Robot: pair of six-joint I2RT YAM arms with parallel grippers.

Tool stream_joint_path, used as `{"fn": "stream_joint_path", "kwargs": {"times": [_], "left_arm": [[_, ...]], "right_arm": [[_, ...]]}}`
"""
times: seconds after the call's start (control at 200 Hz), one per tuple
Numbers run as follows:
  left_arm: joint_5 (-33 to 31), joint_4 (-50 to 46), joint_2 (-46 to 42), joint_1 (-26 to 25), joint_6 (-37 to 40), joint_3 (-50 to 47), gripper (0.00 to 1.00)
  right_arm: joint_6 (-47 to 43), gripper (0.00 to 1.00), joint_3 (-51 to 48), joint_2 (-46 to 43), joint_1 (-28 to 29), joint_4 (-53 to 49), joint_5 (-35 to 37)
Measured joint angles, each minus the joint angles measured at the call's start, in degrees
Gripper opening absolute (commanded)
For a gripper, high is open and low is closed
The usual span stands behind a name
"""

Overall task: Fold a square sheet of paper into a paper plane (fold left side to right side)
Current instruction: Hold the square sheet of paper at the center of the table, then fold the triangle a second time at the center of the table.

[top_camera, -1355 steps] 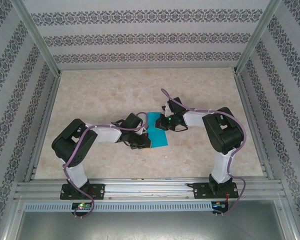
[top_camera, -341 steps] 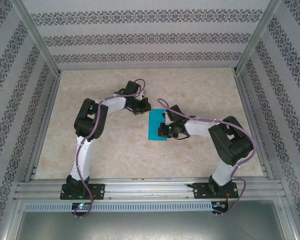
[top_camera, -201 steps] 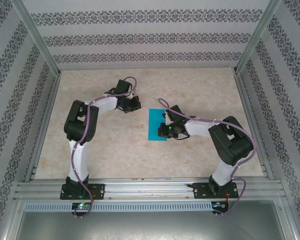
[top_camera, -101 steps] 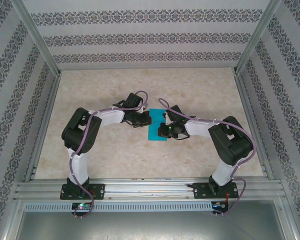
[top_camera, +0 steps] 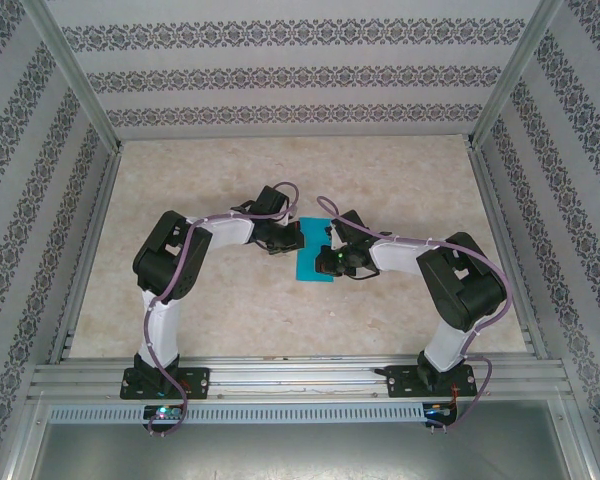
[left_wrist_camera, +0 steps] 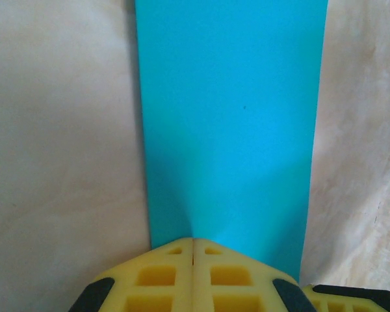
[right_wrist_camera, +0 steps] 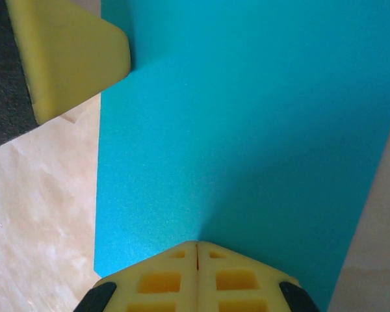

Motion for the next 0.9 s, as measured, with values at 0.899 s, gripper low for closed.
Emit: {"fn": "stream_joint_path", "kwargs": {"times": [0.899], "left_arm": [[-2.4,3.5,-4.9,-1.4,-3.7,-7.9,0.0]], "right_arm": [[1.7,0.34,-7.1,-9.7,-9.2,-8.9,-11.5]]}}
